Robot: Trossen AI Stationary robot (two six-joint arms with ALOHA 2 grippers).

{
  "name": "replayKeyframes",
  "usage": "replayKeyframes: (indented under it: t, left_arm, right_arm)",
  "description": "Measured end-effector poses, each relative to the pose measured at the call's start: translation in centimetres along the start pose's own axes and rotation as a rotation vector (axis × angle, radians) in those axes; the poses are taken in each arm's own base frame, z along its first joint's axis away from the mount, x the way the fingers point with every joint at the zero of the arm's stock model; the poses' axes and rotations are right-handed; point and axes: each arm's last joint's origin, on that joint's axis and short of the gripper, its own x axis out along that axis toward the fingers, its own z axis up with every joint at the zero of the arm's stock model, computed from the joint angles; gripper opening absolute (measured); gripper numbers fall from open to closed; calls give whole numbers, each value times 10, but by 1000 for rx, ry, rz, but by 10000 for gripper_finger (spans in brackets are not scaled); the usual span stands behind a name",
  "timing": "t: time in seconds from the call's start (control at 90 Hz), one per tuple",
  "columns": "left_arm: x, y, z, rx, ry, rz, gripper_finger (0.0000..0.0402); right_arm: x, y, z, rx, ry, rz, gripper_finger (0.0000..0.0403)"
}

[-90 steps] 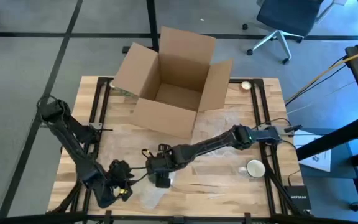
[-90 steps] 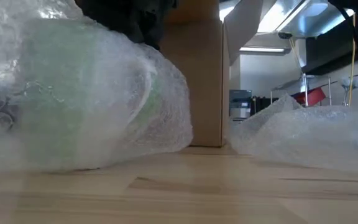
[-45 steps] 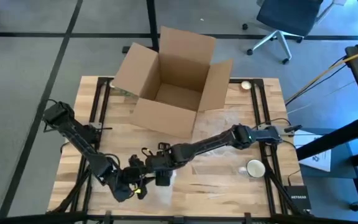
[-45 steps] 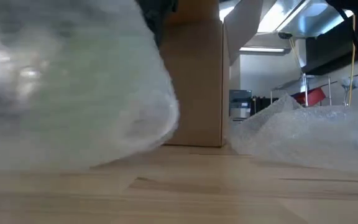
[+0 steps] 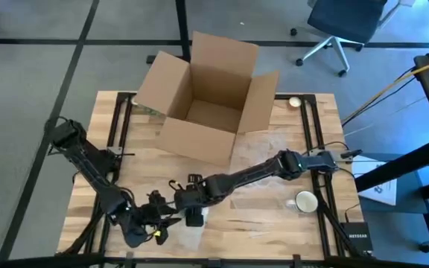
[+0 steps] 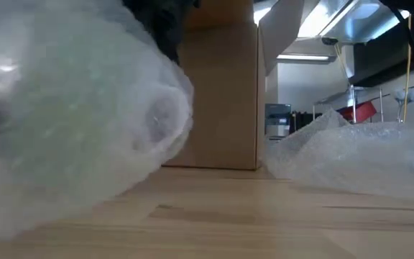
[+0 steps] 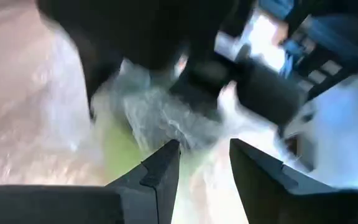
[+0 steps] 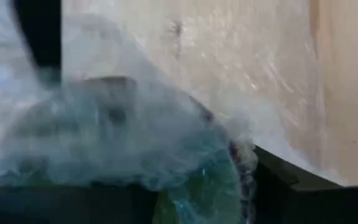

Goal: Wrap mug
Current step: Wrap the green mug with bubble wrap

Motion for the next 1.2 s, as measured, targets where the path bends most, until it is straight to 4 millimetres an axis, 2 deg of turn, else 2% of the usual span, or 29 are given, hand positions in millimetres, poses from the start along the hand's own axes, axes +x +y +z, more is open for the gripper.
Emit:
replayKeyframes:
  t: [0.189, 0.344, 0.533, 0.678, 0.833, 0.956, 1.067, 1.2]
  left_arm:
    - [2, 0, 3, 2, 1, 7, 124]
    - [17, 4, -2, 28, 73, 30, 124]
    - [36, 8, -11, 19, 98, 77, 124]
    - [39, 9, -9, -8, 90, 82, 124]
    - [39, 9, -10, -16, 89, 86, 124]
    - [39, 9, -10, -21, 89, 87, 124]
    - [39, 10, -10, -18, 91, 91, 124]
    - [39, 10, -11, -16, 90, 93, 124]
  right_arm:
    - [0, 5, 5, -10, -54, 31, 166]
    - [-1, 5, 3, -21, -37, 43, 166]
    - [-31, 4, 6, -73, -6, 51, 166]
    - [-53, 4, 10, -107, 37, 58, 166]
    - [-64, 5, 8, -124, 64, 119, 166]
    - [-67, 9, 9, -136, 49, 140, 166]
    - [-65, 15, 15, -168, -34, 153, 166]
    - [-45, 27, 9, -209, -46, 160, 166]
